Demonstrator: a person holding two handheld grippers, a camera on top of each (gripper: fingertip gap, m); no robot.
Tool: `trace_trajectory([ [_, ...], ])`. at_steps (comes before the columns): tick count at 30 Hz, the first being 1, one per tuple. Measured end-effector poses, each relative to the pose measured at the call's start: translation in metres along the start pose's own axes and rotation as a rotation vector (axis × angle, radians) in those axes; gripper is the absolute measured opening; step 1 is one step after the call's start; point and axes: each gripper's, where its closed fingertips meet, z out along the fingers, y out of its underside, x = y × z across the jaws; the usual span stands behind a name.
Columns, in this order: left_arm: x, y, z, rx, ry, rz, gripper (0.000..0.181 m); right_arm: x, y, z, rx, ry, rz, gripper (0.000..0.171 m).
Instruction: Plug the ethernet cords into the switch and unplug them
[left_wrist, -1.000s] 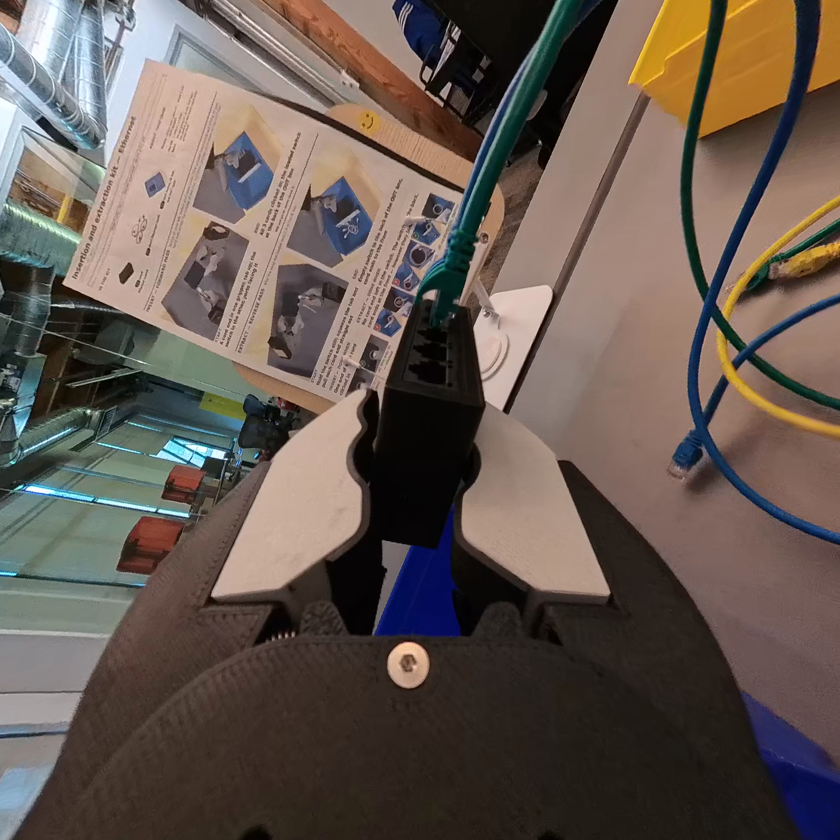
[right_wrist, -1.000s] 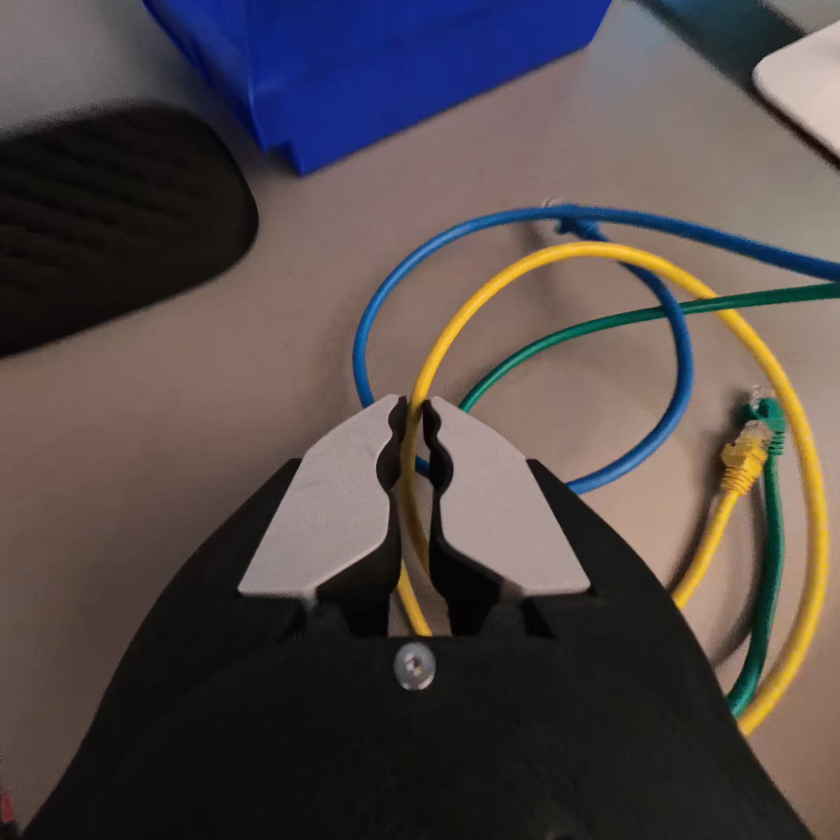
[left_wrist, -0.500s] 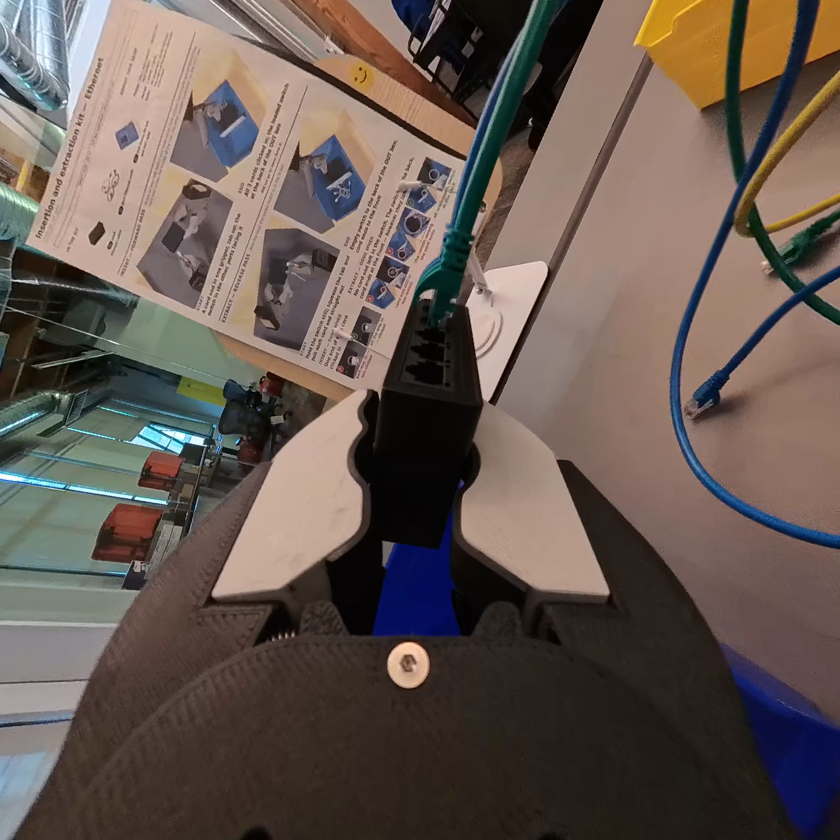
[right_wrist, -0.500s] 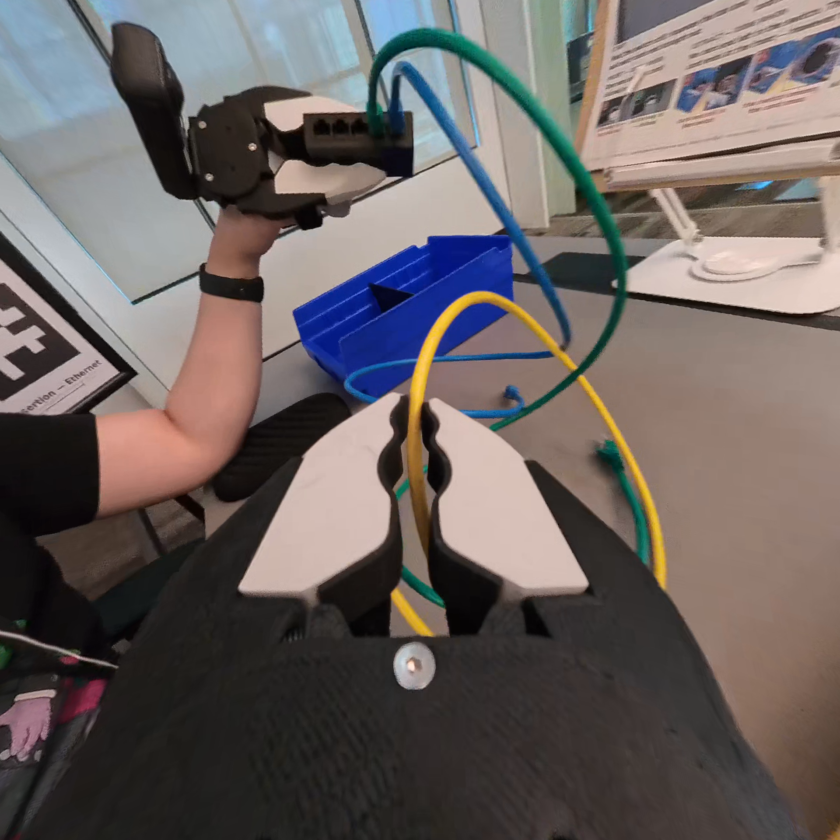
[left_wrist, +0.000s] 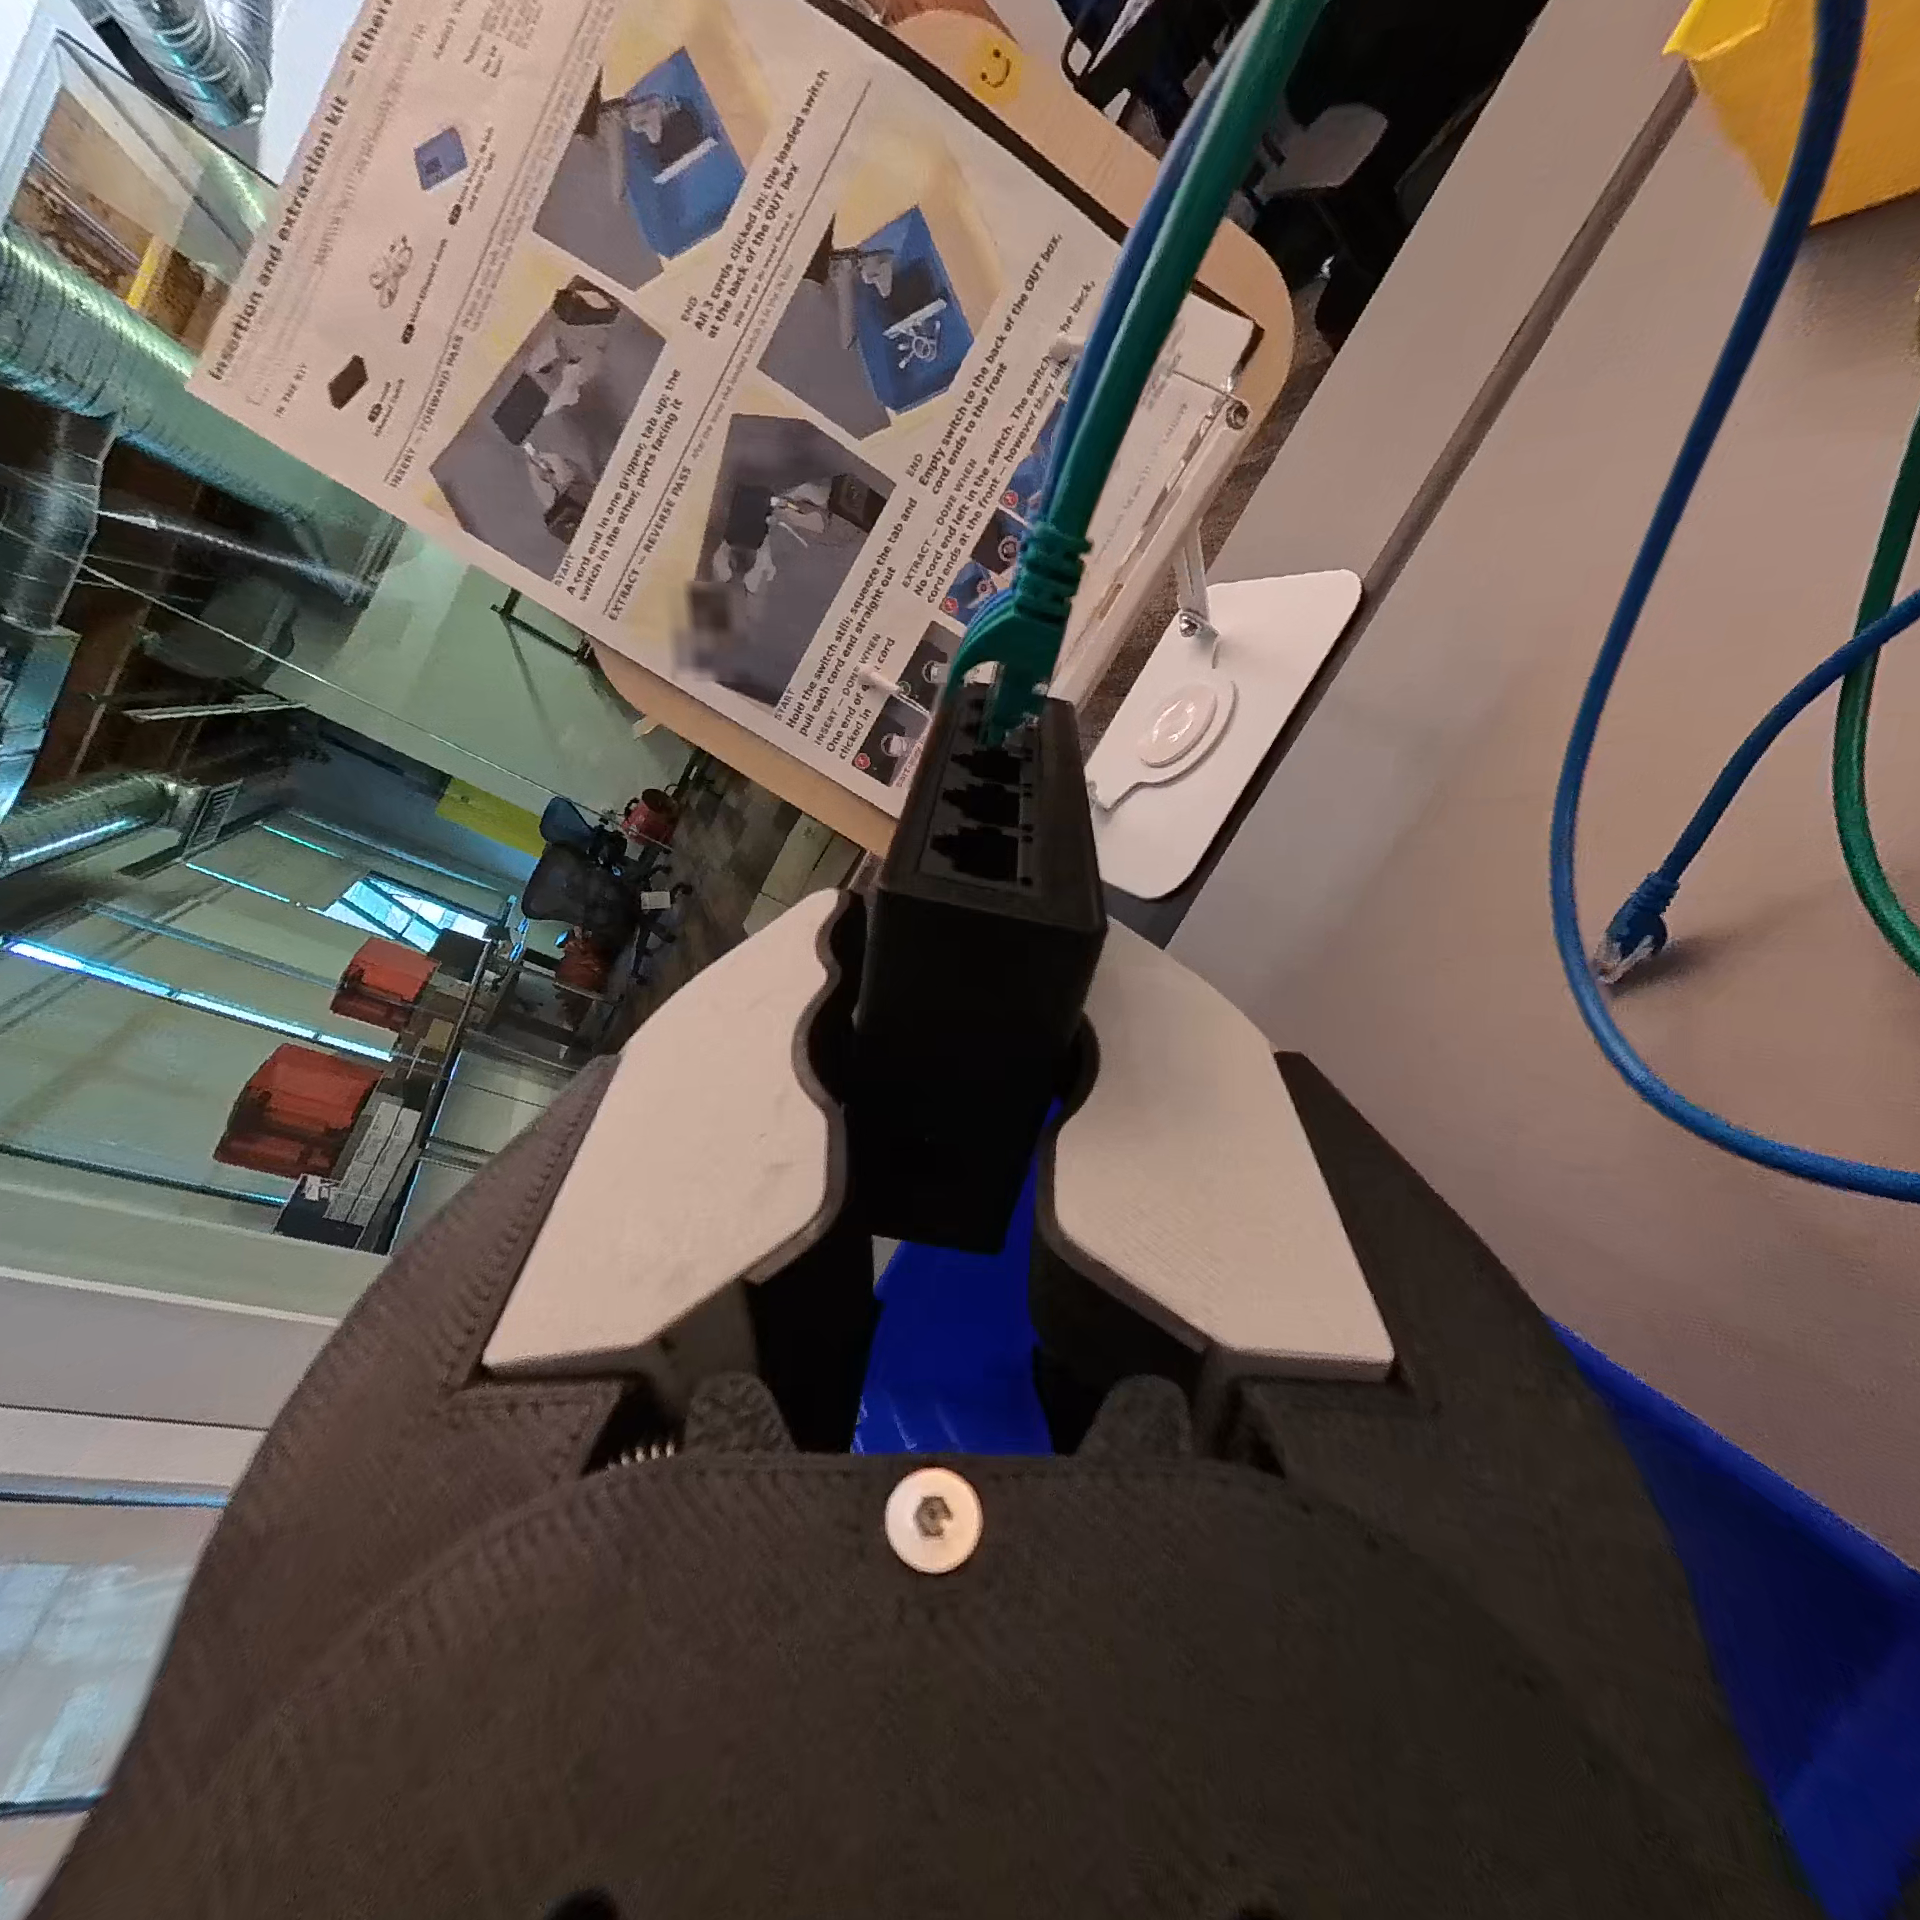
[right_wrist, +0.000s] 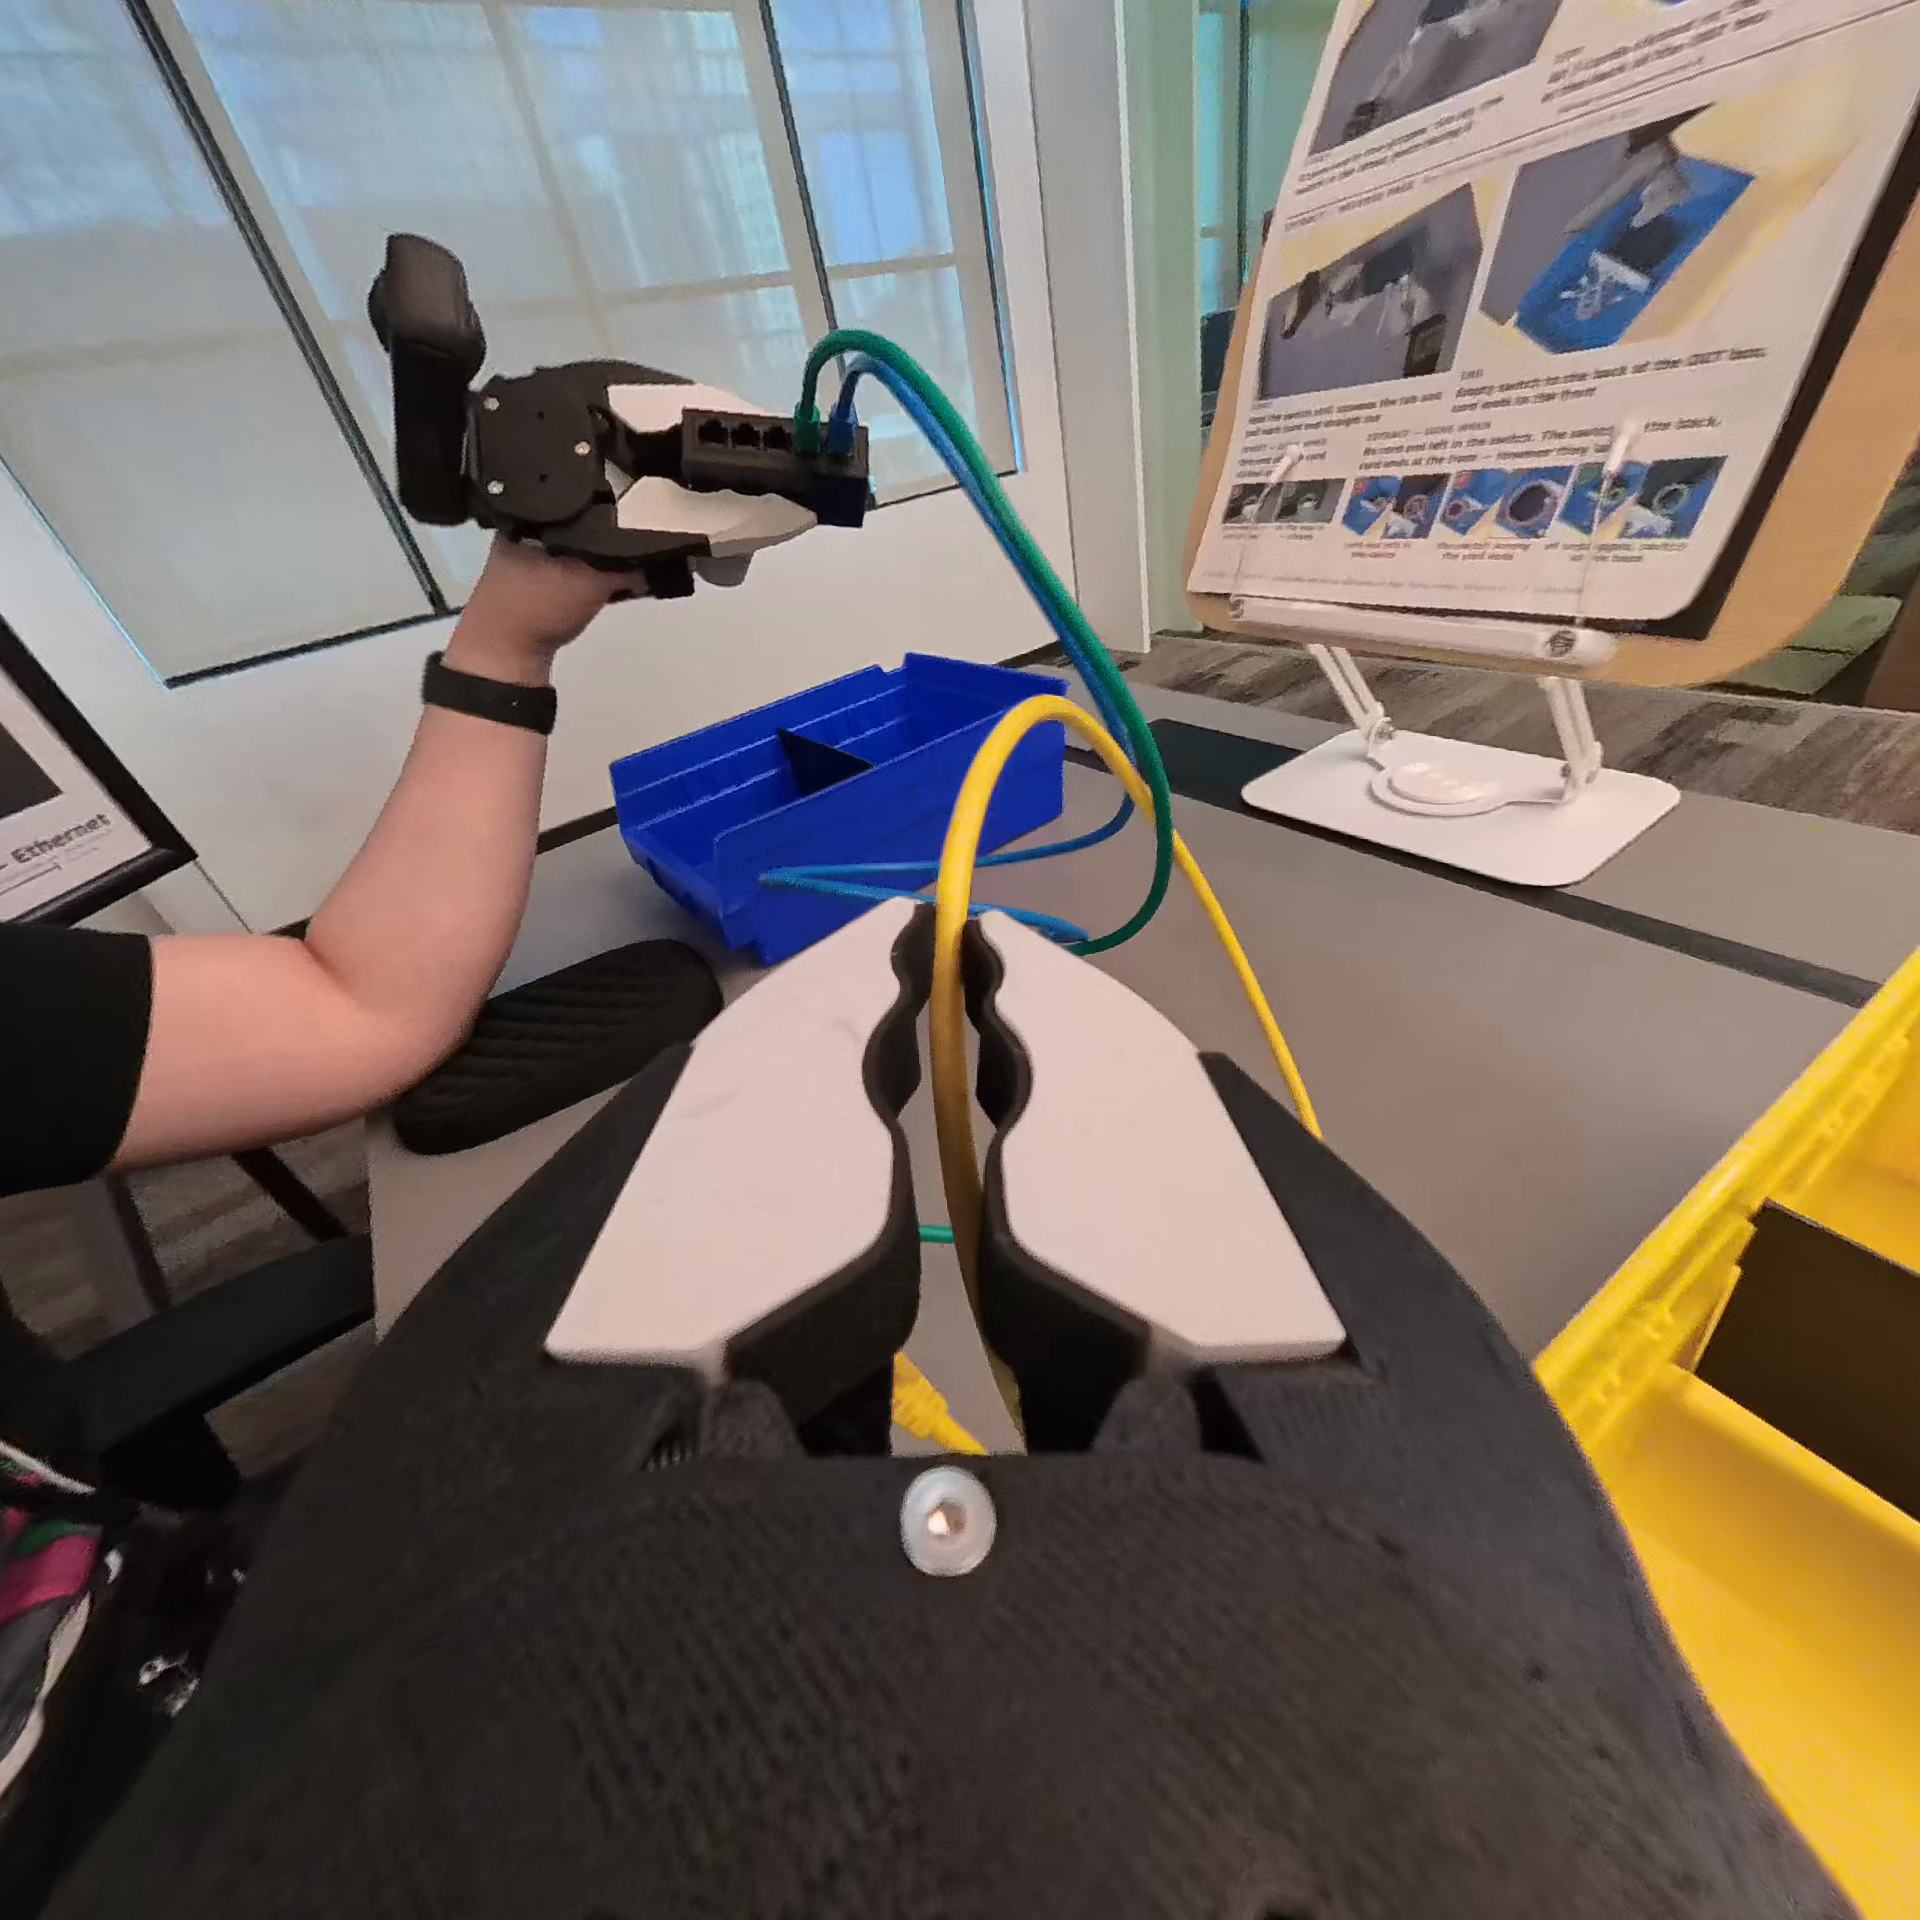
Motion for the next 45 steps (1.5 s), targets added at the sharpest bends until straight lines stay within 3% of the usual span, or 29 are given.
trace_trajectory([
  [3, 0.0, -0.014, -0.002, 0.054, 0.004, -0.048, 0.033, -0.01, 0.016, 0.012, -0.125, -0.031, -0.073, 0.006],
  [9, 0.017, -0.046, -0.005, 0.15, 0.084, -0.097, 0.033, -0.019, 0.092, 0.049, -0.54, -0.001, -0.334, 0.007],
  [13, 0.025, -0.054, -0.005, 0.165, 0.108, -0.08, 0.032, -0.013, 0.126, 0.058, -0.694, 0.017, -0.431, 0.007],
  [16, 0.026, -0.054, -0.005, 0.161, 0.11, -0.07, 0.033, -0.02, 0.145, 0.059, -0.756, -0.062, -0.4, 0.008],
  [17, 0.027, -0.055, -0.005, 0.165, 0.112, -0.07, 0.033, -0.026, 0.147, 0.06, -0.747, -0.101, -0.374, 0.016],
  [19, 0.028, -0.058, -0.006, 0.179, 0.121, -0.072, 0.033, -0.035, 0.135, 0.066, -0.654, -0.169, -0.333, 0.038],
  [21, 0.028, -0.061, -0.008, 0.193, 0.125, -0.074, 0.033, -0.033, 0.11, 0.073, -0.528, -0.197, -0.276, 0.038],
  [25, 0.028, -0.064, -0.011, 0.205, 0.12, -0.073, 0.033, 0.028, 0.074, 0.101, -0.381, -0.014, -0.034, 0.031],
  [29, 0.027, -0.065, -0.012, 0.211, 0.117, -0.074, 0.033, 0.046, 0.088, 0.137, -0.422, -0.091, 0.101, 0.032],
  [32, 0.027, -0.065, -0.012, 0.21, 0.118, -0.073, 0.033, 0.04, 0.084, 0.157, -0.355, -0.183, 0.207, 0.032],
  [33, 0.027, -0.065, -0.012, 0.21, 0.118, -0.073, 0.033, 0.041, 0.083, 0.162, -0.335, -0.191, 0.236, 0.029],
  [34, 0.027, -0.064, -0.011, 0.209, 0.118, -0.072, 0.033, 0.041, 0.084, 0.164, -0.335, -0.209, 0.247, 0.007],
  [35, 0.027, -0.063, -0.011, 0.204, 0.117, -0.07, 0.033, 0.041, 0.086, 0.165, -0.347, -0.217, 0.245, 0.007],
  [39, 0.023, -0.054, -0.009, 0.167, 0.098, -0.063, 0.033, 0.059, 0.072, 0.161, -0.391, -0.068, 0.035, 0.007],
  [45, 0.017, -0.055, -0.015, 0.202, 0.11, -0.111, 0.032, 0.1, -0.016, 0.131, -0.554, 0.366, -0.585, 0.007],
])
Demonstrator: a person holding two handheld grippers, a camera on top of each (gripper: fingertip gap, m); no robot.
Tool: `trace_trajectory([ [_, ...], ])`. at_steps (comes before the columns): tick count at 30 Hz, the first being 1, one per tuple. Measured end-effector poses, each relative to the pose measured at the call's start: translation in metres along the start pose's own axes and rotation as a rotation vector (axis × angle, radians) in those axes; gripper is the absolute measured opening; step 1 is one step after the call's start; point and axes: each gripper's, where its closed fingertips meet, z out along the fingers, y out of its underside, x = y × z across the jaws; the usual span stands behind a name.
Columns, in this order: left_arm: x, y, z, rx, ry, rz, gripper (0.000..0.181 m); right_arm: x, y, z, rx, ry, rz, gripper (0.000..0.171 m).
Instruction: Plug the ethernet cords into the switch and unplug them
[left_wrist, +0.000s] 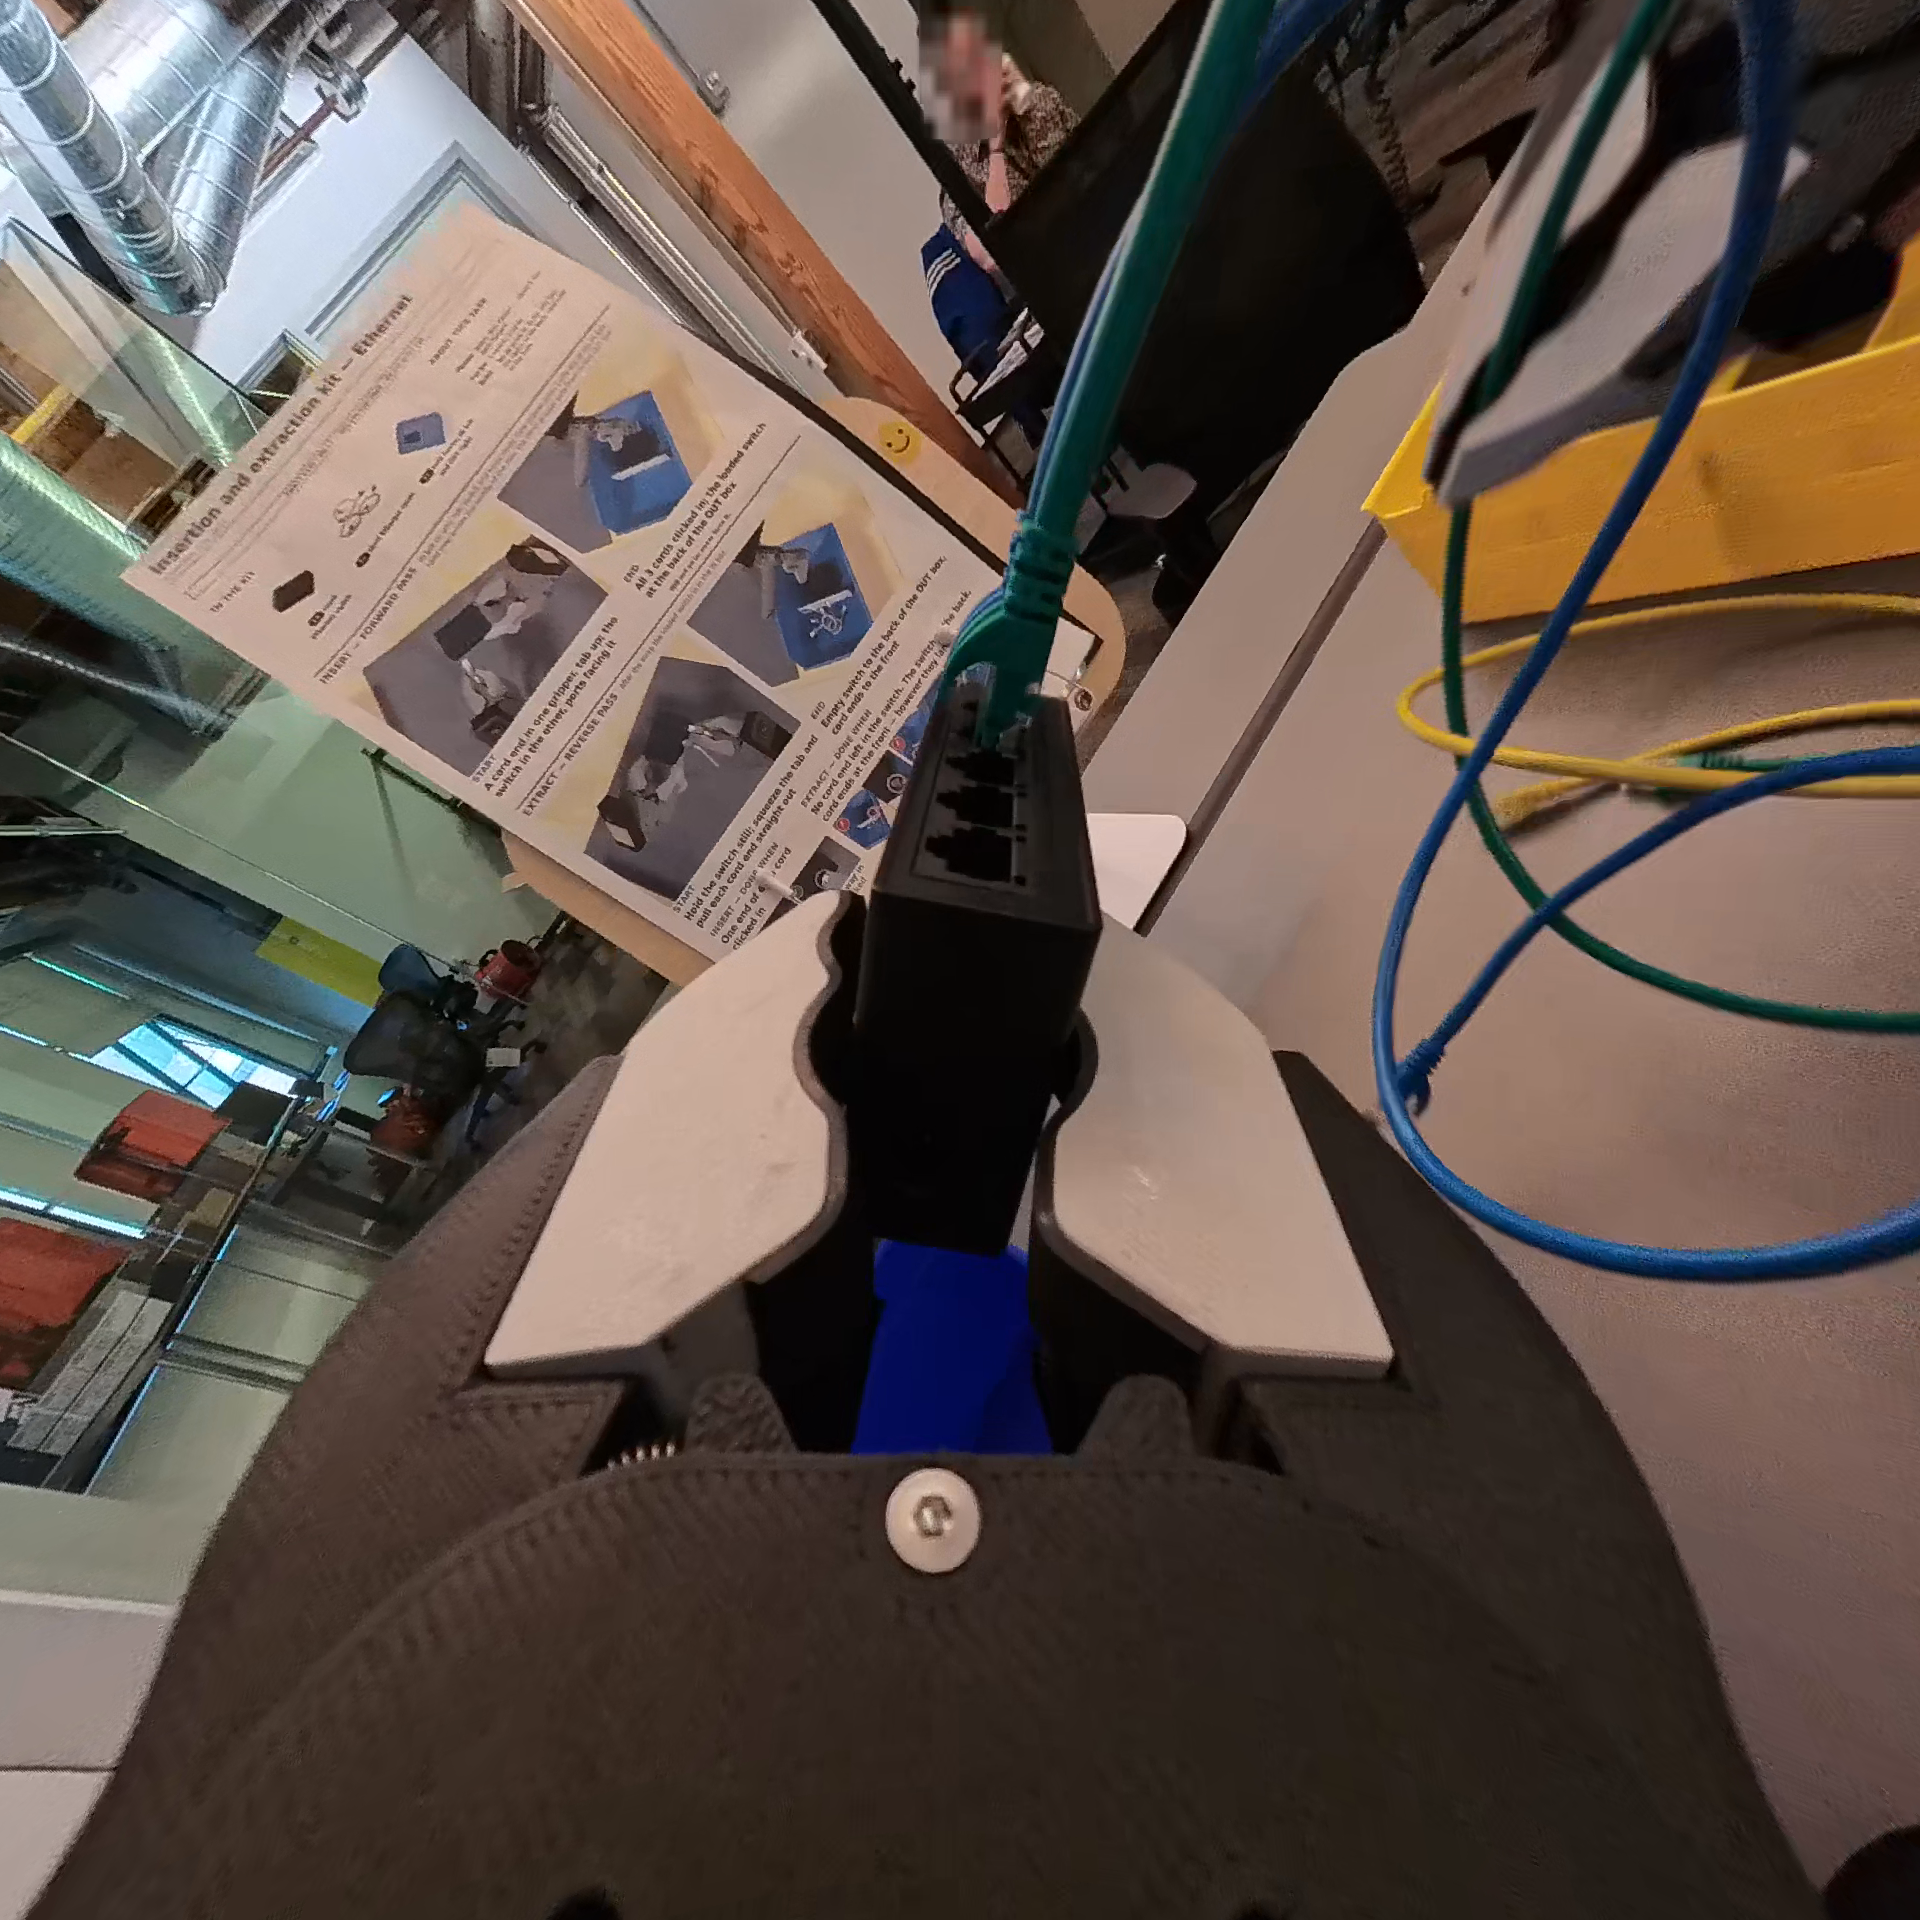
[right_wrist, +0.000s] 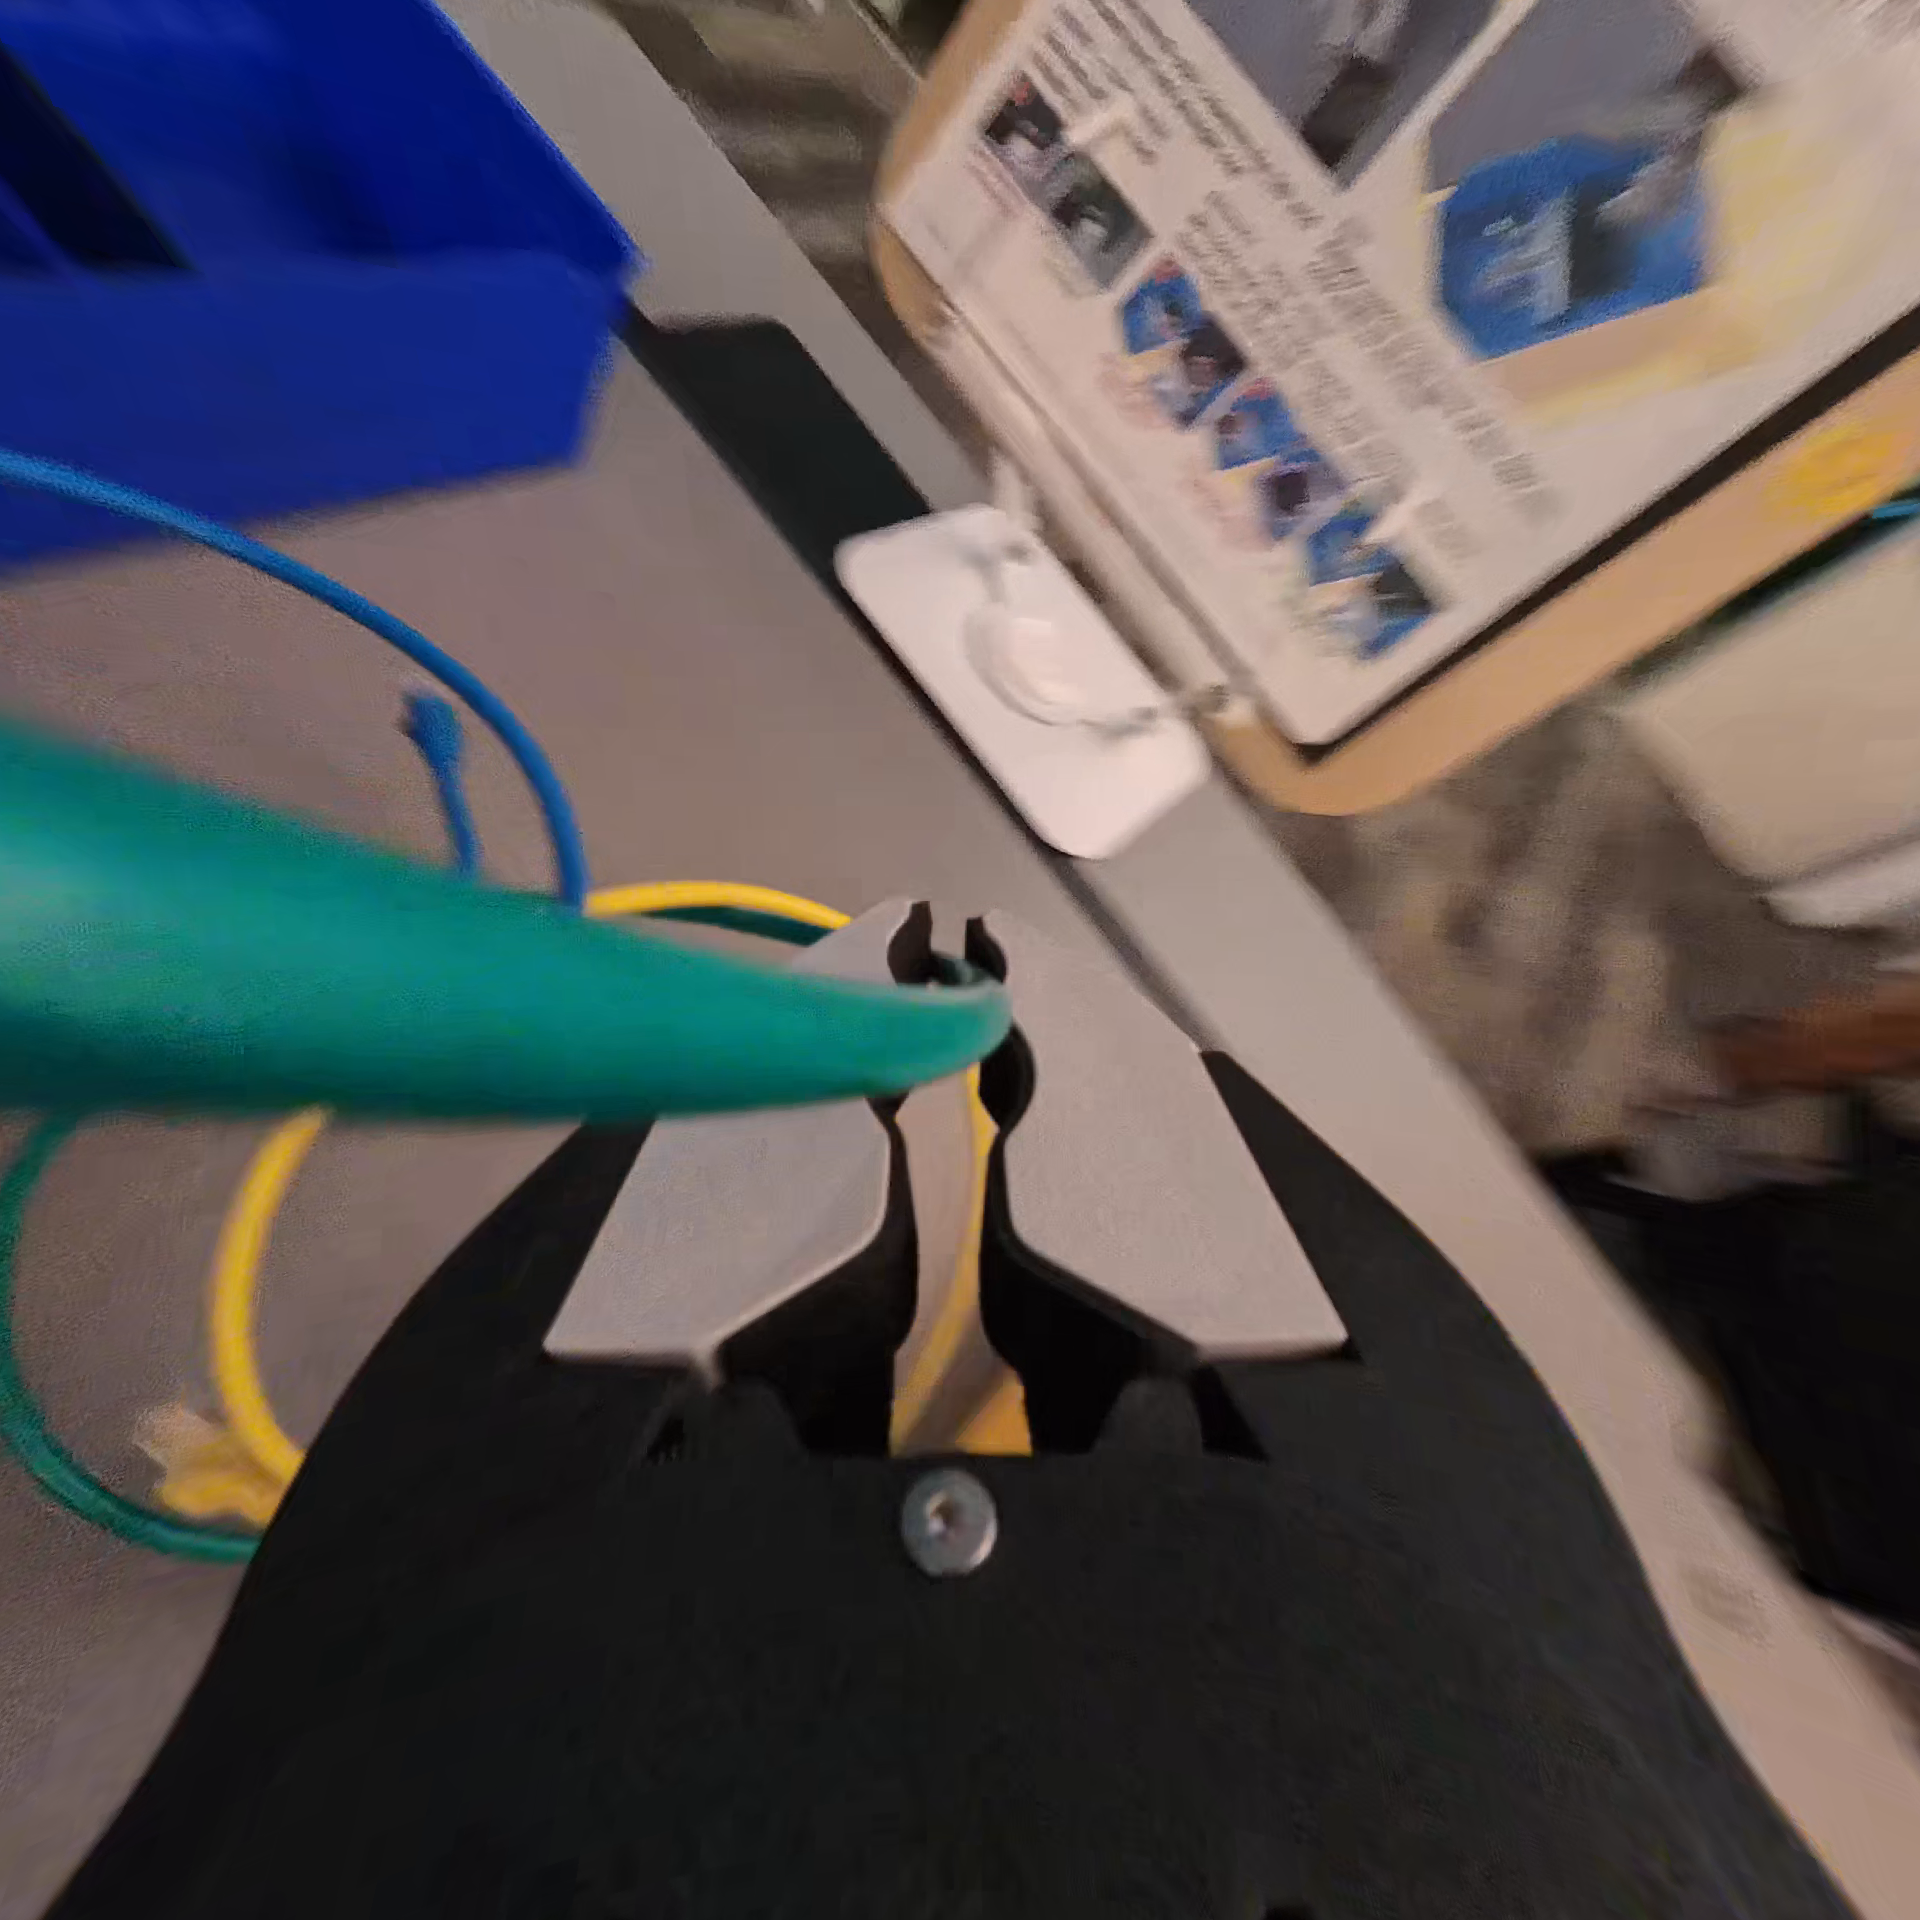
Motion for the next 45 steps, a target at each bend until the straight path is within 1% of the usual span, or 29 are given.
trace_trajectory([
  [2, -0.003, 0.0, -0.002, 0.004, -0.008, -0.007, 0.032, 0.027, -0.007, -0.016, -0.112, 0.143, -0.143, 0.007],
  [4, -0.006, 0.003, -0.003, 0.0, -0.02, -0.012, 0.032, 0.045, -0.013, -0.03, -0.2, 0.218, -0.227, 0.008],
  [8, -0.013, 0.007, -0.006, -0.011, -0.039, -0.024, 0.032, 0.07, -0.016, -0.055, -0.37, 0.286, -0.31, 0.008],
  [12, -0.015, 0.01, -0.006, -0.027, -0.048, -0.022, 0.032, 0.098, -0.032, -0.081, -0.5, 0.412, -0.426, 0.008],
  [13, -0.015, 0.01, -0.006, -0.025, -0.049, -0.022, 0.032, 0.105, -0.037, -0.089, -0.536, 0.451, -0.446, 0.005],
  [15, -0.015, 0.009, -0.007, -0.023, -0.053, -0.022, 0.032, 0.111, -0.041, -0.098, -0.609, 0.481, -0.449, 0.008],
  [17, -0.017, 0.008, -0.008, -0.017, -0.061, -0.025, 0.032, 0.113, -0.044, -0.1, -0.638, 0.495, -0.454, 0.008],
  [20, -0.022, 0.006, -0.012, -0.006, -0.083, -0.031, 0.032, 0.109, -0.042, -0.097, -0.648, 0.473, -0.45, 0.008],
  [24, -0.03, 0.007, -0.017, -0.003, -0.117, -0.04, 0.032, 0.116, -0.053, -0.098, -0.604, 0.535, -0.446, 0.008],
  [26, -0.033, 0.007, -0.019, 0.004, -0.13, -0.043, 0.032, 0.122, -0.068, -0.103, -0.566, 0.603, -0.465, 0.008],
  [33, -0.037, 0.003, -0.025, 0.032, -0.144, -0.061, 0.032, 0.142, -0.14, -0.137, -0.419, 0.846, -0.597, 0.007],
  [38, -0.04, -0.001, -0.029, 0.052, -0.158, -0.068, 0.032, 0.148, -0.164, -0.151, -0.349, 0.956, -0.591, 0.007],
  [39, -0.041, -0.002, -0.03, 0.055, -0.159, -0.068, 0.032, 0.148, -0.165, -0.153, -0.341, 0.965, -0.588, 0.007],
  [41, -0.041, -0.002, -0.031, 0.057, -0.161, -0.068, 0.032, 0.145, -0.161, -0.148, -0.352, 0.929, -0.579, 0.007],
  [45, -0.043, 0.0, -0.033, 0.049, -0.166, -0.067, 0.032, 0.141, -0.146, -0.14, -0.415, 0.883, -0.587, 0.007],
])
